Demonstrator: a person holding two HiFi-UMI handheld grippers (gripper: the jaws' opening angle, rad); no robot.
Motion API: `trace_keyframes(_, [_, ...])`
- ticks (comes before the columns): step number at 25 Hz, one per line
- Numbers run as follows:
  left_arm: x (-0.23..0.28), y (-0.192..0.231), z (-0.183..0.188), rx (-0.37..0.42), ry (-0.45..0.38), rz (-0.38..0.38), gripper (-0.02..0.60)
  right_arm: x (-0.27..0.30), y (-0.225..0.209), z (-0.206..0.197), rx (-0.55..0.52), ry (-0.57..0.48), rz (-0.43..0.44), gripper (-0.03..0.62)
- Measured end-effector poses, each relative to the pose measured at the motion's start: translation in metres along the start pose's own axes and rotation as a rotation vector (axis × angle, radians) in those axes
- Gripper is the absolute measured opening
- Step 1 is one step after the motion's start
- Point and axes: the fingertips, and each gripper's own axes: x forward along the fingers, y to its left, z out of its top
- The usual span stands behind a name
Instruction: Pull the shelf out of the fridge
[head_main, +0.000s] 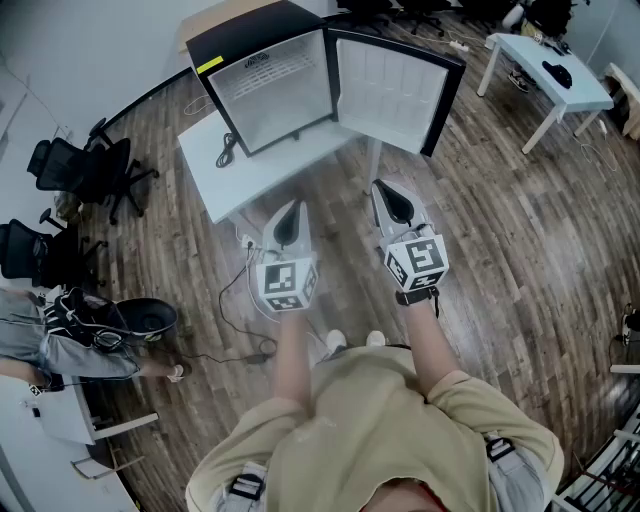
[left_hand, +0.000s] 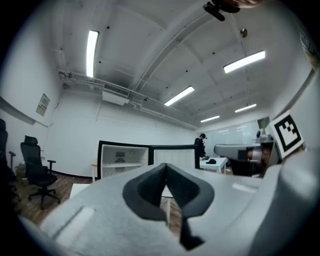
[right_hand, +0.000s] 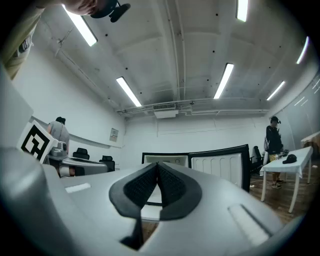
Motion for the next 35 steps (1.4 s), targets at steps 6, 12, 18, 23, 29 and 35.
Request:
trace_keyframes(6, [0.01, -0.036, -0.004, -0.003, -0.001, -0.003, 0.0, -0.024, -0.039, -0.013, 0.131, 0.015, 0.001, 0.032])
trace_keyframes(12, [0.001, -0.062, -0.016, -0.04, -0.017, 0.007, 0.0, -0.047, -0.072, -0.035, 0.193, 0.047, -0.034, 0.028])
trace_keyframes(18, [0.001, -0.069, -0.025, -0.04, 0.0, 0.029, 0.001, -0.053, -0.06, -0.04, 0.207, 0.056, 0.04, 0.024])
trace_keyframes(23, [0.011, -0.061, -0.024, -0.023, 0.003, 0.018, 0.001, -0.042, -0.052, -0.052, 0.237, 0.064, 0.054, 0.011])
trace_keyframes(29, [0.036, -0.034, -0.032, -0.036, -0.006, 0.027, 0.002, -0.014, -0.071, -0.066, 0.244, 0.078, 0.021, 0.008])
trace_keyframes(35, [0.073, -0.002, -0.037, -0.038, -0.008, 0.013, 0.002, 0.036, -0.084, -0.08, 0.256, 0.099, 0.008, 0.008])
